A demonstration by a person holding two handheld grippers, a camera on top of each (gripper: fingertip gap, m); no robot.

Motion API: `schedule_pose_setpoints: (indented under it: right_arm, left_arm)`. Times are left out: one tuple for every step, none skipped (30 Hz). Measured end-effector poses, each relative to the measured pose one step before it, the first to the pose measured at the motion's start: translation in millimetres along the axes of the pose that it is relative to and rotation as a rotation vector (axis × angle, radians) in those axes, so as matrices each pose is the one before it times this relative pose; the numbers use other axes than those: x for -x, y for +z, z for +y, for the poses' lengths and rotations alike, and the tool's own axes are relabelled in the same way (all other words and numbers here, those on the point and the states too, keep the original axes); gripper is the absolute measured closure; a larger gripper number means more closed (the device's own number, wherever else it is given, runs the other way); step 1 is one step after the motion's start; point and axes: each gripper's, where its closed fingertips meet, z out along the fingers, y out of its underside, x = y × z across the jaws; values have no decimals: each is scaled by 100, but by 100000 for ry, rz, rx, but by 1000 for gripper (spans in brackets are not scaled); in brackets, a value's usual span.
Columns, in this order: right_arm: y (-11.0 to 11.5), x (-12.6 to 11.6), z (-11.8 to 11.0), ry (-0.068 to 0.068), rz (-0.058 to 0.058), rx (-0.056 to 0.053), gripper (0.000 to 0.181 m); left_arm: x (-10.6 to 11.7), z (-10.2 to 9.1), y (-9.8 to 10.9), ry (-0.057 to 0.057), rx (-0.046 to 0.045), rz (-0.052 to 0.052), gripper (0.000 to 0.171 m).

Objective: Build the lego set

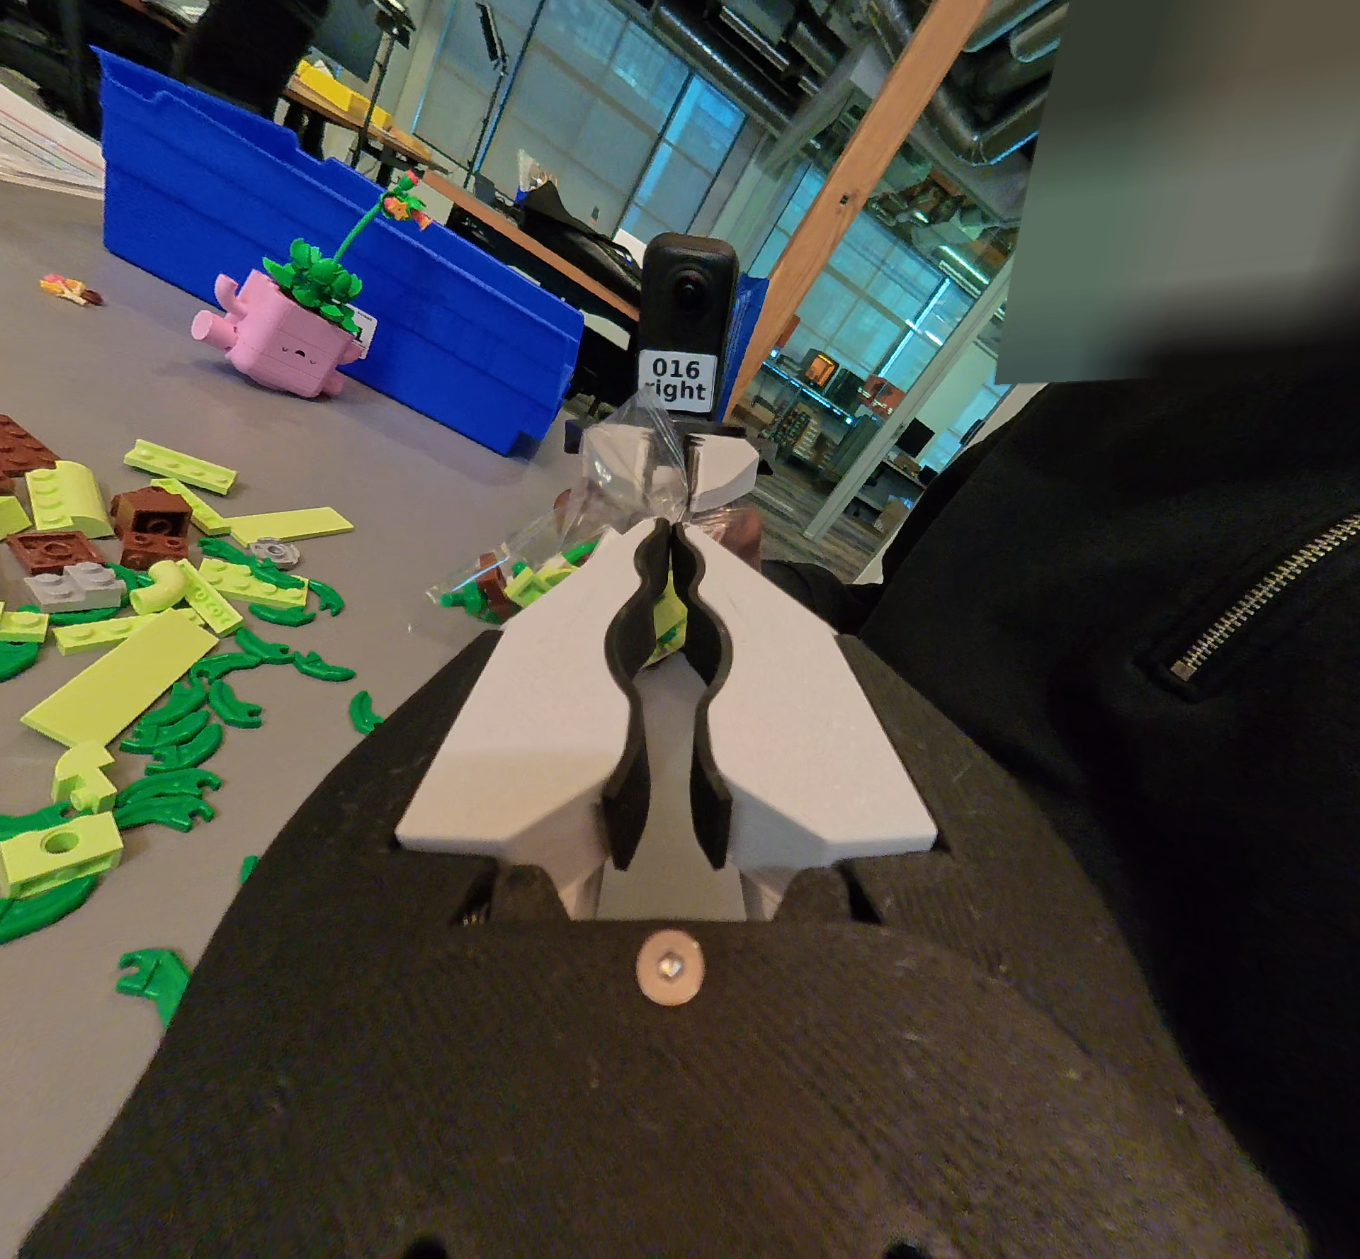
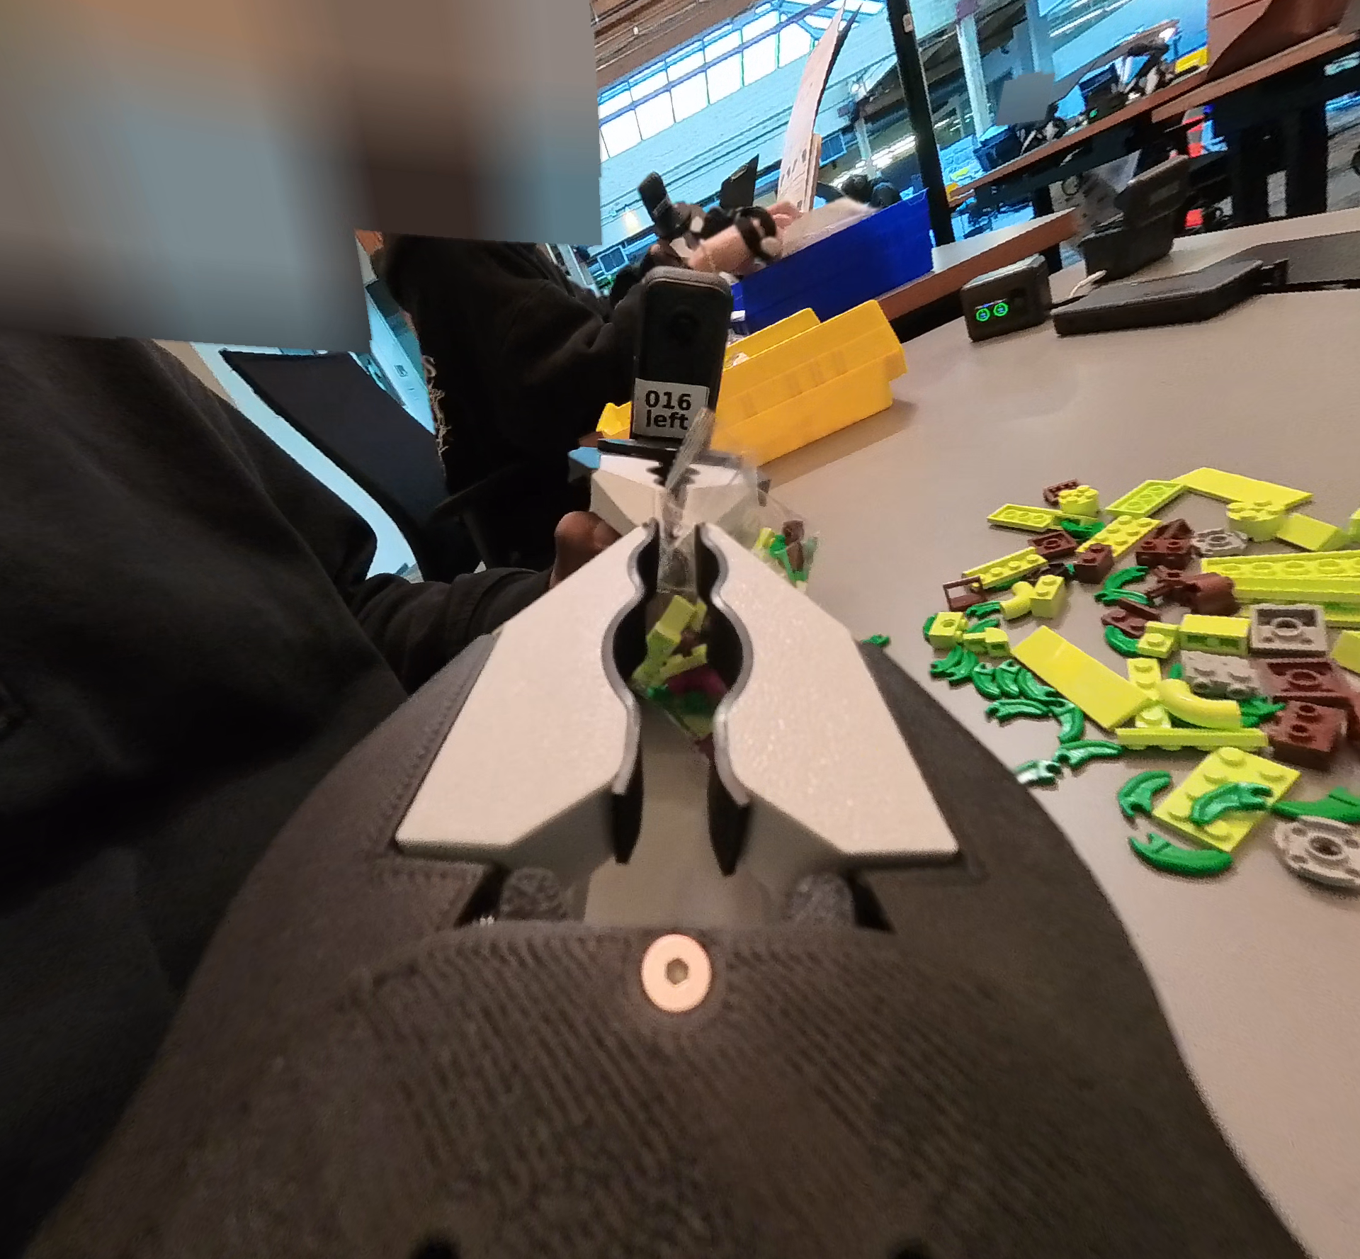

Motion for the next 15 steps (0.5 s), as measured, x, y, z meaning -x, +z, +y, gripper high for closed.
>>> schedule_pose_setpoints:
  right_arm:
    - [42,132,62,683,-1131,302,176]
    - [21,145,55,957,-1402,267,176]
    - [-11,149,55,1326,-1658,191,178]
    - [-15,149,32,1504,-1745,140,179]
    - [-58,31,-15,1214,-847,-207,181]
    - [-89,41,-130,1138,-795,-836,181]
    - [-75,174,-191,1943,-1891,-1179,181]
    - [-52,206,-256,2496,-2397,-1749,181]
    - [-33,190,-265,2469,-2121,-2080,181]
    - [-6,201,-240,2044,-1996,-1986,181]
    - [25,259,-215,1808,-2171,-1975,181]
    - [59,279,-221,1937,-2369,-2142,181]
    - [52,255,-218,1748,-2169,-2308,181]
    - [30,210,-220,1475,-1847,-2254,181]
    - [20,249,-190,1480,-2196,-2067,181]
  left_arm:
    - [-45,98,22,11,556,336,171]
    - [-81,97,47,-5,673,561,171]
    - [-91,87,53,219,595,458,171]
    - [-87,76,63,312,495,302,171]
    - [-67,10,42,225,-2,252,171]
    - [-153,-124,23,-181,-900,909,171]
    - [-192,-170,48,-812,-1189,1496,171]
    - [-270,-186,85,-1182,-1536,2039,171]
    - [-198,-213,91,-1187,-1743,1610,171]
    - [-213,-168,81,-1198,-1486,1619,171]
    - [-293,-164,89,-1790,-1079,2275,171]
    - [-324,-206,70,-1878,-1190,2509,171]
    - [-282,-213,89,-1431,-1367,2134,171]
    - [-215,-191,98,-1125,-1396,1557,171]
    - [-239,-136,126,-983,-1205,1687,171]
